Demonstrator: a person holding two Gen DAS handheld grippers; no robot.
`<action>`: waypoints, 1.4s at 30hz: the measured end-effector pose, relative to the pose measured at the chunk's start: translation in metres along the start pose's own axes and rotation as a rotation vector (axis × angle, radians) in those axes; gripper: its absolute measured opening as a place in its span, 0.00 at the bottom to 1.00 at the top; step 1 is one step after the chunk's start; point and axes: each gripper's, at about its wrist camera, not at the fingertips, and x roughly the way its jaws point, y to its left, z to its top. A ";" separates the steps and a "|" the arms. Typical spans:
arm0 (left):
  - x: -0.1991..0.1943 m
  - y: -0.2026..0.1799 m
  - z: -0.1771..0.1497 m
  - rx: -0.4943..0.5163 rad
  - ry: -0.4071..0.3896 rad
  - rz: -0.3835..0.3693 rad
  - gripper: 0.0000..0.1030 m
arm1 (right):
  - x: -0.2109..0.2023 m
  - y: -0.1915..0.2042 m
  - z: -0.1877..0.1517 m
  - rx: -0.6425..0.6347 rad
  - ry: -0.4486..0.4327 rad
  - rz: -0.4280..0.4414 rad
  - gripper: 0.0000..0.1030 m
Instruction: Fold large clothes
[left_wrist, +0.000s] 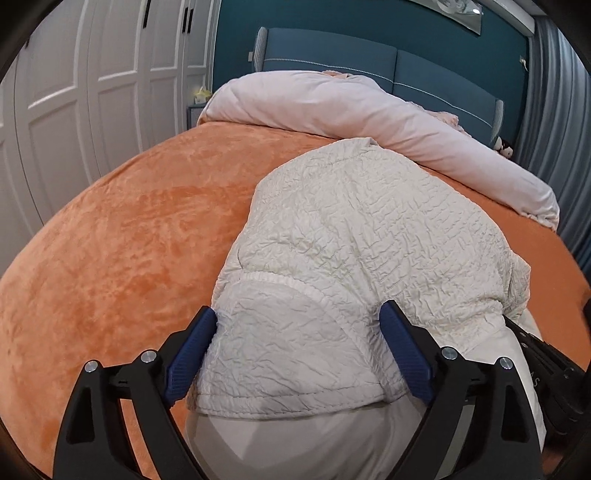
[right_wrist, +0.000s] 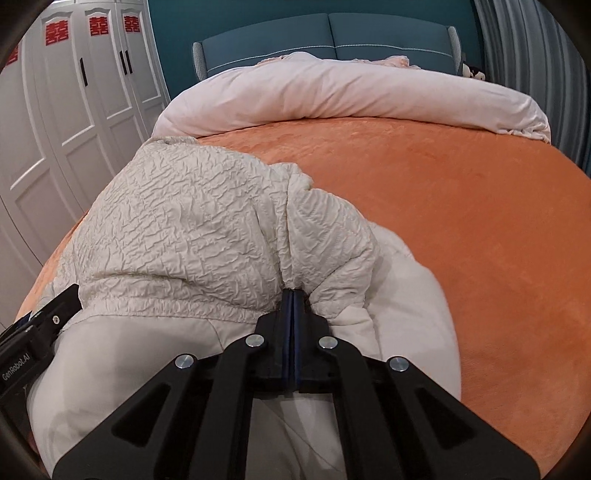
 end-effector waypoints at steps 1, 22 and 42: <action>0.002 -0.001 -0.001 0.003 -0.001 0.004 0.87 | 0.000 0.000 0.000 -0.001 0.002 0.002 0.00; -0.116 0.012 -0.069 0.116 0.226 0.151 0.84 | -0.149 -0.002 -0.081 -0.018 0.310 0.036 0.04; -0.183 -0.013 -0.100 0.092 0.214 0.177 0.85 | -0.221 0.021 -0.102 -0.024 0.206 -0.001 0.57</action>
